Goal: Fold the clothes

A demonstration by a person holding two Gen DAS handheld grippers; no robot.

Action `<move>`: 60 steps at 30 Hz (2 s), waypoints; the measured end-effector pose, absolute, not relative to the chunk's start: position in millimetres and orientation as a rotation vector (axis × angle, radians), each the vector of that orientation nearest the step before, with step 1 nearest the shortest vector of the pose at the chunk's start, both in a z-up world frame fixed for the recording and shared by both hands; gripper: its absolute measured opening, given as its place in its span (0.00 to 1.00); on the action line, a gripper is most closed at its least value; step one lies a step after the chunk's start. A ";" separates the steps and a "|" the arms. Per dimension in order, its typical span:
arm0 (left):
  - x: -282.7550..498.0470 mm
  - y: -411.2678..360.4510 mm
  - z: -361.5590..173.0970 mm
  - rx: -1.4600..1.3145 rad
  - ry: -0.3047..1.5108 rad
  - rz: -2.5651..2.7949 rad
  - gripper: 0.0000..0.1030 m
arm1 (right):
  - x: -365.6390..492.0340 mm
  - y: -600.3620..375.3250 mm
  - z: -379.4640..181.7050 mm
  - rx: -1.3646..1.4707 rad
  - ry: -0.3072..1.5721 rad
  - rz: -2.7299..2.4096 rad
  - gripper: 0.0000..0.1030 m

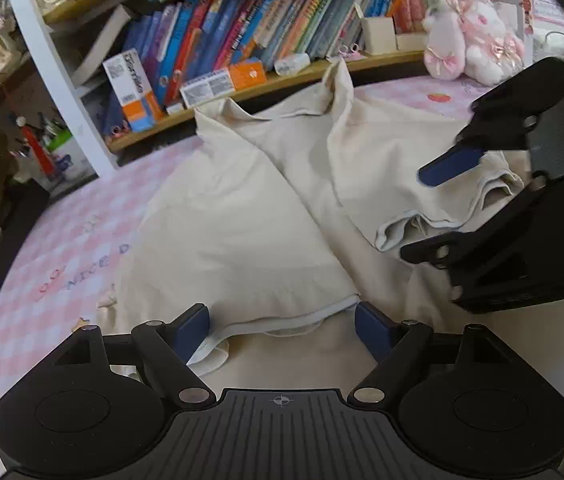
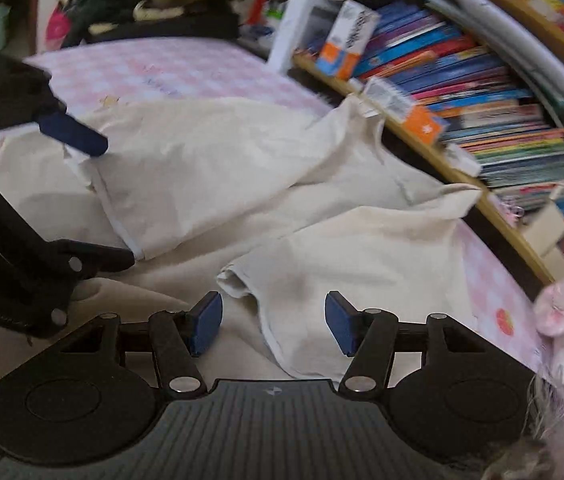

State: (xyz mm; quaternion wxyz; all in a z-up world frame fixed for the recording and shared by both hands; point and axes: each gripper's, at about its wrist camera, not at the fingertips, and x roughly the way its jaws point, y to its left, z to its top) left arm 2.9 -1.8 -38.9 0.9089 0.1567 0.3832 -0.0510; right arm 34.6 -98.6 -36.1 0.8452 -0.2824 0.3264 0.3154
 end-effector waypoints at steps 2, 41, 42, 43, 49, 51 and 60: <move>5.4 1.0 -40.6 0.311 0.808 -0.114 0.80 | 39.8 -95.8 -41.6 -0.593 0.702 0.673 0.49; 6.9 11.6 -33.0 0.325 0.854 -0.073 0.81 | 189.5 -343.8 -49.5 -0.414 0.837 -0.193 0.45; 6.2 11.9 -32.0 0.323 0.850 -0.065 0.81 | 184.4 -346.4 -43.4 -0.375 0.818 -0.184 0.45; 5.8 12.2 -31.2 0.320 0.846 -0.057 0.81 | 178.2 -347.7 -37.2 -0.341 0.802 -0.173 0.46; 3.8 11.1 -25.7 0.303 0.819 -0.019 0.81 | 123.5 -328.4 -6.6 -0.228 0.743 -0.013 0.48; 2.1 6.9 -24.5 0.304 0.807 -0.014 0.81 | 98.9 -311.6 -2.4 -0.216 0.739 0.073 0.50; -9.2 -23.8 -21.3 0.348 0.764 -0.013 0.81 | 3.7 -247.8 -9.2 -0.226 0.784 0.356 0.66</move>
